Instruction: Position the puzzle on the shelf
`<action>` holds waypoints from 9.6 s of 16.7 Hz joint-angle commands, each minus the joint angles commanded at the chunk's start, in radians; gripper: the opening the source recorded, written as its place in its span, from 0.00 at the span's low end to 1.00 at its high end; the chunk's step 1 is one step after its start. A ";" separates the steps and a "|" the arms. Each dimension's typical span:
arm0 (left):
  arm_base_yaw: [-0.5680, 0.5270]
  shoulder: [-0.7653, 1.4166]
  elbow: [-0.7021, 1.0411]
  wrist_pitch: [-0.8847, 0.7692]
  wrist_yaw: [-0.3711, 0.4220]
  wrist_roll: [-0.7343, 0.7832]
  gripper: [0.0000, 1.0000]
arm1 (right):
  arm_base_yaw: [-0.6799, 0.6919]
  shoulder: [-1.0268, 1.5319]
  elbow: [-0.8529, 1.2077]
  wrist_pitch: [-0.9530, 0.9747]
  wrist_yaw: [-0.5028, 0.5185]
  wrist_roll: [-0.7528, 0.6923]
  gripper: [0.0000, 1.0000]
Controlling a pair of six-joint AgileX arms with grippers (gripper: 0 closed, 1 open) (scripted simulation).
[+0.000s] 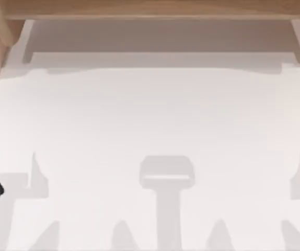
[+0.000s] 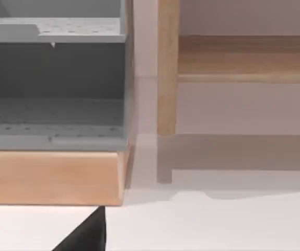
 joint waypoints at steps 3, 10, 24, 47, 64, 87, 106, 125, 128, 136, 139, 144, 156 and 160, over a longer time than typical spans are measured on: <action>0.000 0.000 0.000 0.000 0.000 0.000 1.00 | -0.005 0.010 0.009 0.009 0.000 -0.009 1.00; 0.000 0.000 0.000 0.000 0.000 0.000 1.00 | -0.130 0.361 0.246 0.264 -0.022 -0.315 1.00; 0.000 0.000 0.000 0.000 0.000 0.000 1.00 | -0.409 1.834 0.922 1.009 -0.289 -1.317 1.00; 0.000 0.000 0.000 0.000 0.000 0.000 1.00 | -0.436 2.353 1.214 1.144 -0.398 -1.558 1.00; 0.000 0.000 0.000 0.000 0.000 0.000 1.00 | -0.436 2.353 1.214 1.144 -0.398 -1.558 0.00; 0.000 0.000 0.000 0.000 0.000 0.000 1.00 | -0.504 2.233 0.937 1.298 -0.465 -1.554 0.00; 0.000 0.000 0.000 0.000 0.000 0.000 1.00 | -0.677 2.081 0.534 1.546 -0.645 -1.552 0.00; 0.000 0.000 0.000 0.000 0.000 0.000 1.00 | -0.707 2.061 0.483 1.580 -0.675 -1.552 0.98; 0.000 0.000 0.000 0.000 0.000 0.000 1.00 | -0.707 2.061 0.483 1.580 -0.675 -1.552 1.00; 0.000 0.000 0.000 0.000 0.000 0.000 1.00 | -0.717 2.056 0.472 1.591 -0.684 -1.552 1.00; 0.000 0.000 0.000 0.000 0.000 0.000 1.00 | -0.749 2.045 0.429 1.620 -0.718 -1.551 1.00; 0.000 0.000 0.000 0.000 0.000 0.000 1.00 | -0.750 2.047 0.425 1.623 -0.722 -1.551 1.00; 0.000 0.000 0.000 0.000 0.000 0.000 1.00 | -0.928 2.045 0.973 0.883 -0.423 -1.217 1.00; 0.000 0.000 0.000 0.000 0.000 0.000 1.00 | -0.886 2.076 1.303 0.427 -0.305 -1.025 1.00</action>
